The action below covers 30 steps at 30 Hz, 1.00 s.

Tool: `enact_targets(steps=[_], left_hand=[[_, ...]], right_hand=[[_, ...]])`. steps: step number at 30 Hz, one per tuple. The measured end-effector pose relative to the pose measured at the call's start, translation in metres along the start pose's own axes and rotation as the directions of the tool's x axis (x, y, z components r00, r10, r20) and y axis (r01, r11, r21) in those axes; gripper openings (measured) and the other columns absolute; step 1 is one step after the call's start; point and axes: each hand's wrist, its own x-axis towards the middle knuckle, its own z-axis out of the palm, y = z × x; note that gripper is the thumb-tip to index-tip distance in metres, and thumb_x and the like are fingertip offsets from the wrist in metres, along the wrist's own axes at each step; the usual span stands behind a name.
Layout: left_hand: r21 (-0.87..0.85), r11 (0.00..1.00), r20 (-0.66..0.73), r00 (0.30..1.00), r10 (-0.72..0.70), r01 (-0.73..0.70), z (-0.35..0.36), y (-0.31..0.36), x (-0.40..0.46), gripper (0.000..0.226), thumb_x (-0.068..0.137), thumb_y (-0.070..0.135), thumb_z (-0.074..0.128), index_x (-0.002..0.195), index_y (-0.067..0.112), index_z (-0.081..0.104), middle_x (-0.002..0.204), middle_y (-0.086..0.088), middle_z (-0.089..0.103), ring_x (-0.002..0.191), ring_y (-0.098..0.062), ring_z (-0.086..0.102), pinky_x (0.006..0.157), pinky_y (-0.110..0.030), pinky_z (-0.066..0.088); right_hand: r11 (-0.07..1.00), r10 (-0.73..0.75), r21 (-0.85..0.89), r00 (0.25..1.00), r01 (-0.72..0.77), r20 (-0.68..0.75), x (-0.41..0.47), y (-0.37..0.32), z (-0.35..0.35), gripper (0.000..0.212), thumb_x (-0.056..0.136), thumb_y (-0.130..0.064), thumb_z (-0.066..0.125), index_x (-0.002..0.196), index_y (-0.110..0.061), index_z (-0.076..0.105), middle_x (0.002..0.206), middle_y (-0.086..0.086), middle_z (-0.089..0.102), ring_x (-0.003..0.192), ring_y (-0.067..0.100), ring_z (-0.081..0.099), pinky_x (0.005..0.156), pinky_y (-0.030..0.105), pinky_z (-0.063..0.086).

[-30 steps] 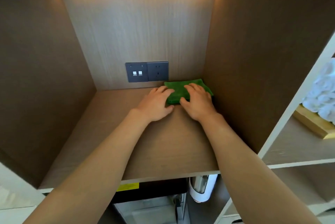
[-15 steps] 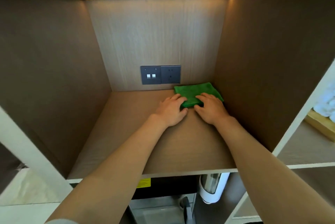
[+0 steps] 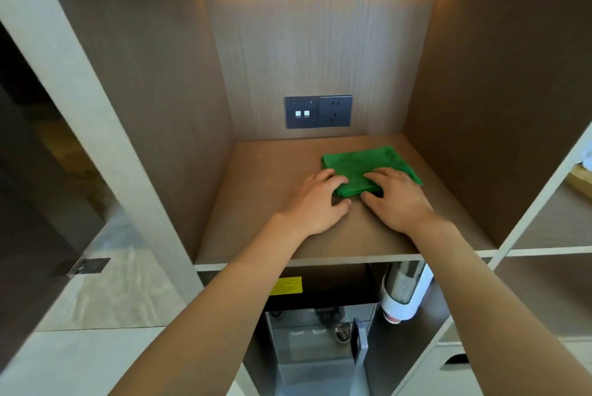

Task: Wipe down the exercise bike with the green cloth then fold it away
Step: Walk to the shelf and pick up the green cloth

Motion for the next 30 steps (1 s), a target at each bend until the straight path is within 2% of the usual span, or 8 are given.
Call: enact_targets(steps=[5, 11, 17, 24, 27, 30], left_hand=[[0.007, 0.999, -0.036, 0.999, 0.034, -0.034, -0.008, -0.006, -0.049, 0.053, 0.097, 0.052, 0.058, 0.146, 0.033, 0.051, 0.153, 0.005, 0.042, 0.135, -0.028, 0.046, 0.114, -0.046, 0.039], [-0.05, 0.997, -0.068, 0.997, 0.047, -0.051, -0.016, -0.015, -0.101, 0.047, 0.097, 0.053, 0.058, 0.141, 0.037, 0.053, 0.145, 0.013, 0.043, 0.134, -0.02, 0.044, 0.112, -0.047, 0.04], [-0.113, 0.992, -0.072, 0.996, 0.043, -0.051, -0.025, -0.024, -0.144, 0.041, 0.097, 0.051, 0.057, 0.137, 0.041, 0.054, 0.14, 0.02, 0.041, 0.13, -0.015, 0.042, 0.111, -0.046, 0.04], [-0.177, 0.982, -0.118, 0.992, 0.044, -0.065, -0.031, -0.029, -0.166, 0.032, 0.1, 0.047, 0.059, 0.13, 0.037, 0.061, 0.13, 0.02, 0.044, 0.126, -0.007, 0.039, 0.103, -0.03, 0.034], [-0.215, 0.975, -0.155, 0.988, 0.017, -0.051, -0.034, -0.024, -0.16, 0.027, 0.099, 0.046, 0.061, 0.122, 0.034, 0.068, 0.121, 0.018, 0.049, 0.122, -0.006, 0.04, 0.102, -0.028, 0.033], [-0.217, 0.975, -0.222, 0.975, 0.002, -0.051, -0.039, -0.014, -0.148, 0.027, 0.099, 0.044, 0.061, 0.122, 0.031, 0.068, 0.121, 0.017, 0.05, 0.123, -0.007, 0.04, 0.101, -0.024, 0.028]], right_hand=[[0.999, -0.021, 0.045, 0.999, 0.023, -0.036, -0.04, -0.024, 0.006, 0.054, 0.098, -0.043, 0.062, 0.149, -0.024, 0.058, 0.157, 0.002, 0.051, 0.145, 0.027, 0.042, 0.123, 0.041, 0.029], [0.997, -0.034, 0.073, 0.996, 0.04, -0.085, -0.083, -0.052, 0.015, 0.051, 0.098, -0.039, 0.064, 0.146, -0.021, 0.061, 0.152, 0.001, 0.055, 0.141, 0.027, 0.046, 0.121, 0.041, 0.03], [0.995, -0.044, 0.078, 0.991, 0.054, -0.127, -0.123, -0.076, 0.032, 0.072, 0.09, -0.059, 0.034, 0.147, -0.022, 0.06, 0.151, 0.001, 0.056, 0.141, 0.026, 0.047, 0.122, 0.047, 0.033], [0.992, -0.095, 0.068, 0.986, 0.105, -0.137, -0.148, -0.087, 0.036, 0.06, 0.098, -0.05, 0.041, 0.149, -0.022, 0.057, 0.154, -0.001, 0.052, 0.145, 0.023, 0.042, 0.122, 0.049, 0.031], [0.988, -0.122, 0.076, 0.982, 0.134, -0.148, -0.14, -0.084, 0.023, 0.057, 0.097, -0.048, 0.042, 0.142, -0.021, 0.063, 0.148, -0.001, 0.059, 0.138, 0.024, 0.05, 0.113, 0.046, 0.04], [0.972, -0.176, 0.122, 0.967, 0.201, -0.185, -0.119, -0.076, 0.009, 0.05, 0.095, -0.035, 0.049, 0.138, -0.015, 0.065, 0.14, 0.003, 0.061, 0.122, 0.029, 0.056, 0.101, 0.05, 0.05]])
